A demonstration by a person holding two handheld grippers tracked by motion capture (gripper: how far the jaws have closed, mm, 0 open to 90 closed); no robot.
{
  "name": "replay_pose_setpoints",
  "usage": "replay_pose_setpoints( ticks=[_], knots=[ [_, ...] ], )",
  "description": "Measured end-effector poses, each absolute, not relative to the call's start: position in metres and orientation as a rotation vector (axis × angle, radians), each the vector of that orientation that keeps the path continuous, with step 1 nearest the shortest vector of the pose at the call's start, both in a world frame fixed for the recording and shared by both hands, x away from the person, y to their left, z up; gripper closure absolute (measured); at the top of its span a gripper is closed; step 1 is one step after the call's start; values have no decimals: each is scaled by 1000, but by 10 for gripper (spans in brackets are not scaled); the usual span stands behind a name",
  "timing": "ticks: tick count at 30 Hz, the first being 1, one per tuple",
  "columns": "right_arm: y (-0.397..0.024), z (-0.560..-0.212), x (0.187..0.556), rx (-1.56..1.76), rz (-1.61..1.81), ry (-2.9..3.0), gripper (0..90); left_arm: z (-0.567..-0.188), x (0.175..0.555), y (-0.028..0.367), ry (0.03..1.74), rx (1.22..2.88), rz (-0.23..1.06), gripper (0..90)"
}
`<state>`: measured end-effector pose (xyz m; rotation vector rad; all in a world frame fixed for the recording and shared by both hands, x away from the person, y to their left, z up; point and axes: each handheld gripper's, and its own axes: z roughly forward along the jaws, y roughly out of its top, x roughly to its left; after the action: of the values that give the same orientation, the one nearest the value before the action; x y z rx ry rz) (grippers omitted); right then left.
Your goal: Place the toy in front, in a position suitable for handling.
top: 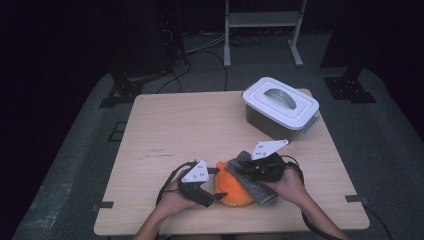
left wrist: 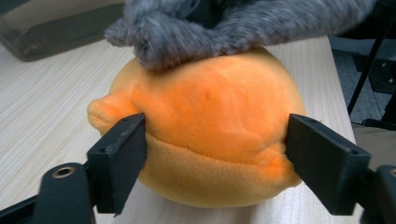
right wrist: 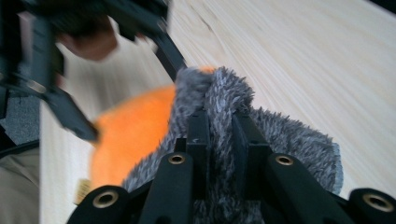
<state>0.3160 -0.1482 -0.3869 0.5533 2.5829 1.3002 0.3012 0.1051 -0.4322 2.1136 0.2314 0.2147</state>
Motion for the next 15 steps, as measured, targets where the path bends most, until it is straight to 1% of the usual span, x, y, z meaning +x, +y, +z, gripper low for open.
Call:
replay_pose_setpoints(
  ticks=[3,7,10,12,15],
  knots=[
    [-134,-380,311,495,1306,2593,776,-432,301,102,236,2103,212,220],
    [-119,-383,307,410,1233,2611,776,-433,302,103,257,2117,222,223],
    [-129,-384,303,403,1222,2621,778,-433,301,103,266,2106,226,222],
    [-145,-385,299,428,1220,2620,780,-432,302,101,272,2096,219,220],
    [-150,-384,296,430,1216,2622,780,-433,302,100,275,2098,206,220]
  ],
)
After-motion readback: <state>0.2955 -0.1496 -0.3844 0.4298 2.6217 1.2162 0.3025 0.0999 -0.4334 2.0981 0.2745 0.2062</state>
